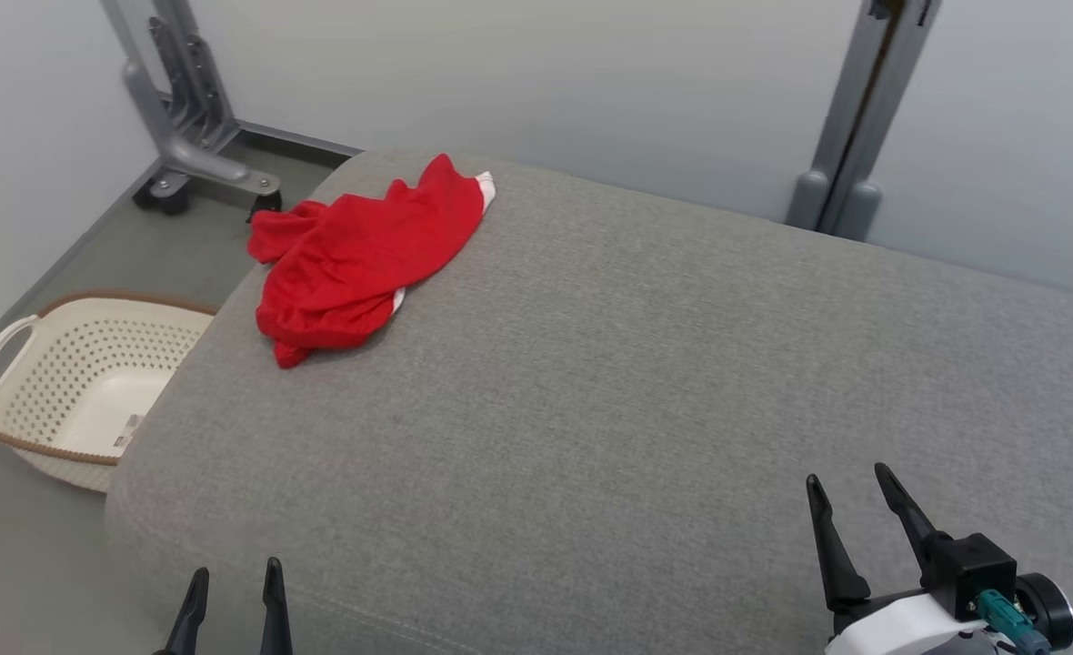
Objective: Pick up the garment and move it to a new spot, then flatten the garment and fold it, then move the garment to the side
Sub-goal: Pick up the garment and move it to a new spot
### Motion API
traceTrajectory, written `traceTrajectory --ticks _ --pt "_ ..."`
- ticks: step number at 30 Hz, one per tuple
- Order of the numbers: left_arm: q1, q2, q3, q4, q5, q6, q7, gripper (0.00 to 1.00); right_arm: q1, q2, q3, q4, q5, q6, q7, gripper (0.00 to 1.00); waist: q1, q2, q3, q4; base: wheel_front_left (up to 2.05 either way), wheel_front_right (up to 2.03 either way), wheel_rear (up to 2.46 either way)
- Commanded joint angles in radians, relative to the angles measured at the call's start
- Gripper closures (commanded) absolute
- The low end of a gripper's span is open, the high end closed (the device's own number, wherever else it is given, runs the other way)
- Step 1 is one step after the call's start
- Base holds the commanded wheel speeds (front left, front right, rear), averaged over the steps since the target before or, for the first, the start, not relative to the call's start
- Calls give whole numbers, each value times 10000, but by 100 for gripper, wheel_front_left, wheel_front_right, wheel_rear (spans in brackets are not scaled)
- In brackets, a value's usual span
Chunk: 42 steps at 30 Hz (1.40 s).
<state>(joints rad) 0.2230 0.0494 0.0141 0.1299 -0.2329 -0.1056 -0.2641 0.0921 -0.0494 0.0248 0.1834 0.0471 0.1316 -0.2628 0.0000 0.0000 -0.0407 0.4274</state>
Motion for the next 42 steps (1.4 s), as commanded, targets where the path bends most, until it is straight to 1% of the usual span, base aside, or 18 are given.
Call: traceTrajectory --ticks 1,3,7,10,13,18,21,22,25,28,29,32,34,36,41,42 --pt "151 22 37 -83 3 -43 -2 0 -88 -24 15 31 30 -17 -27 0 0 0 -78 600 0 0 0" --pt "131 22 45 -101 58 -62 -2 0 2 -25 -19 46 39 -18 -27 0 0 0 -79 591 0 0 0" --pt "-147 21 39 -124 142 -85 -2 0 93 -30 -67 5 -30 -17 -27 0 0 0 95 235 0 0 0" --pt "-658 21 -50 7 69 -111 -2 0 -125 -26 -84 -95 -229 -17 -27 0 0 0 542 -129 0 0 0" --pt "-1408 16 -237 622 -57 -149 0 0 -438 -50 -131 -224 -428 -17 -27 0 0 0 1217 -468 0 0 0" --pt "-3770 13 -571 1888 -548 -204 -2 0 -1390 -549 -88 -561 -668 -17 -27 0 0 0 3155 -1034 0 0 0" --pt "-5462 89 -743 2865 -1121 -242 10 0 -2013 -944 -207 -753 -685 -18 -27 0 0 0 4342 -1260 0 0 0" --pt "-5943 177 -810 3151 -1263 -251 56 0 -2163 -1044 -247 -785 -685 -18 -27 0 0 0 4652 -1313 0 0 0" --pt "-7437 378 -1119 4008 -2136 -262 220 0 -2622 -1344 -341 -883 -684 -17 -27 0 0 0 5536 -1447 0 0 0" --pt "-8580 879 -1212 4842 -2715 -255 352 0 -2922 -1536 -404 -981 -686 -17 -27 0 0 0 6134 -1538 0 0 0" --pt "-8963 935 -1216 5196 -2989 -255 466 0 -3010 -1583 -422 -1023 -684 -18 -27 0 0 0 6294 -1554 0 0 0" --pt "-9963 1236 -915 6321 -3463 -251 894 0 -3129 -1779 -486 -1070 -674 -18 -27 0 0 0 6594 -1569 0 0 0" --pt "-10480 1429 -736 7081 -3539 50 1094 0 -3156 -1845 -499 -1100 -640 -17 -27 0 0 0 6648 -1567 0 0 0" --pt "-10896 1505 -639 7787 -3616 301 1364 0 -3161 -1937 -542 -1055 -612 -18 -22 0 0 0 6651 -1560 0 0 0" --pt "-11403 1990 -752 9386 -3436 674 2151 0 -3052 -1962 -459 -723 -545 -20 30 0 0 0 6313 -1635 0 0 0" --pt "-11402 2022 -741 9617 -3478 706 2234 14 -3040 -1939 -439 -653 -510 -20 45 0 0 0 6197 -1655 0 0 0"
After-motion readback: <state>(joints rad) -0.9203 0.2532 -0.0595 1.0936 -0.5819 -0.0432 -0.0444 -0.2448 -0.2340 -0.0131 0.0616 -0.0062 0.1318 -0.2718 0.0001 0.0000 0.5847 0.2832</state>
